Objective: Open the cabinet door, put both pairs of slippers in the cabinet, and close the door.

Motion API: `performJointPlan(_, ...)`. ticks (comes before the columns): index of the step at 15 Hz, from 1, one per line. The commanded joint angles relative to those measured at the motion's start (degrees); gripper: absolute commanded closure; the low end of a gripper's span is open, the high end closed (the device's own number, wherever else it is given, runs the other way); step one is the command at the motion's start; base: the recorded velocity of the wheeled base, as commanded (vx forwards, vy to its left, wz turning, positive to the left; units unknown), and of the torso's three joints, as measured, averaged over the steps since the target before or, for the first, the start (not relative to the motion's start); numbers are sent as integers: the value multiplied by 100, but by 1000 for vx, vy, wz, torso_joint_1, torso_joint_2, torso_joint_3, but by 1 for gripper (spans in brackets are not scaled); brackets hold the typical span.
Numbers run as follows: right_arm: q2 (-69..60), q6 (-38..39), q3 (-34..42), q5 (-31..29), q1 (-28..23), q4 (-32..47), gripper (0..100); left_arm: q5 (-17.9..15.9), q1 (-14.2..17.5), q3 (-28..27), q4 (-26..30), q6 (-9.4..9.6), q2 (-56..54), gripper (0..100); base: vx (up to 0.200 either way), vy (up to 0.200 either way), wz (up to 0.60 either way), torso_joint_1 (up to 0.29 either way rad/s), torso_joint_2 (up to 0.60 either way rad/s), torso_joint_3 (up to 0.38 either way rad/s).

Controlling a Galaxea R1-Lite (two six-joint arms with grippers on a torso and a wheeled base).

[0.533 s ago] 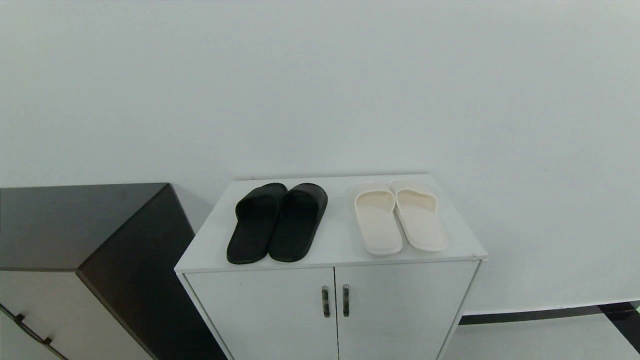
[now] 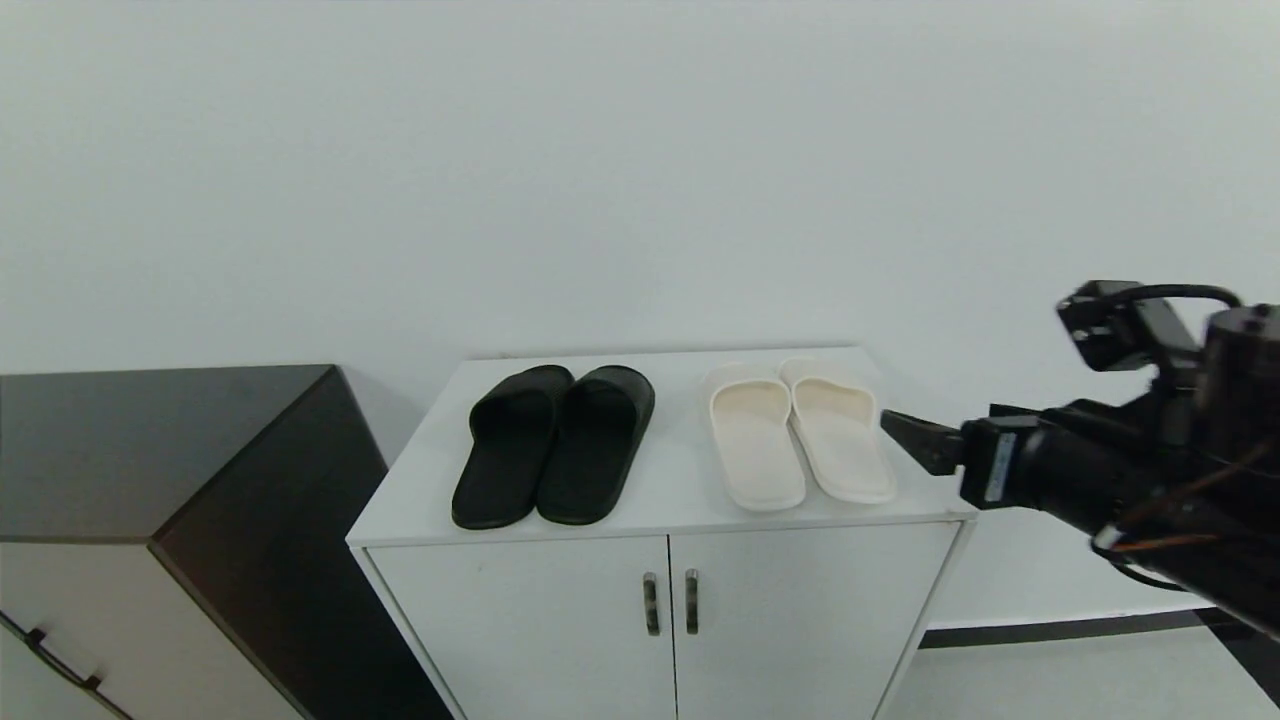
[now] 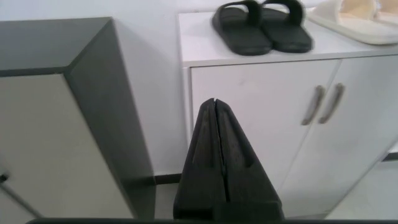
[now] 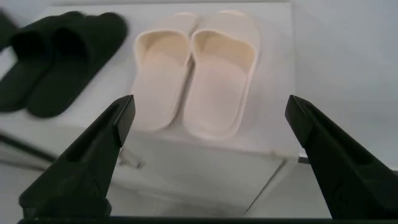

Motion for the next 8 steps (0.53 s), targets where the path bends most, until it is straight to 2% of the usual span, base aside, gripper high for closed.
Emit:
performJointPlan(1, 1435, 89, -790, -295, 112, -225, 0, 1, 7, 1, -5, 0, 7, 100, 0, 0, 0, 0, 0, 0)
performJointPlan(8, 2674, -25, -1801, -313, -186, -418, 0, 1, 7, 1, -5, 0, 7, 100, 0, 0, 0, 0, 0, 0)
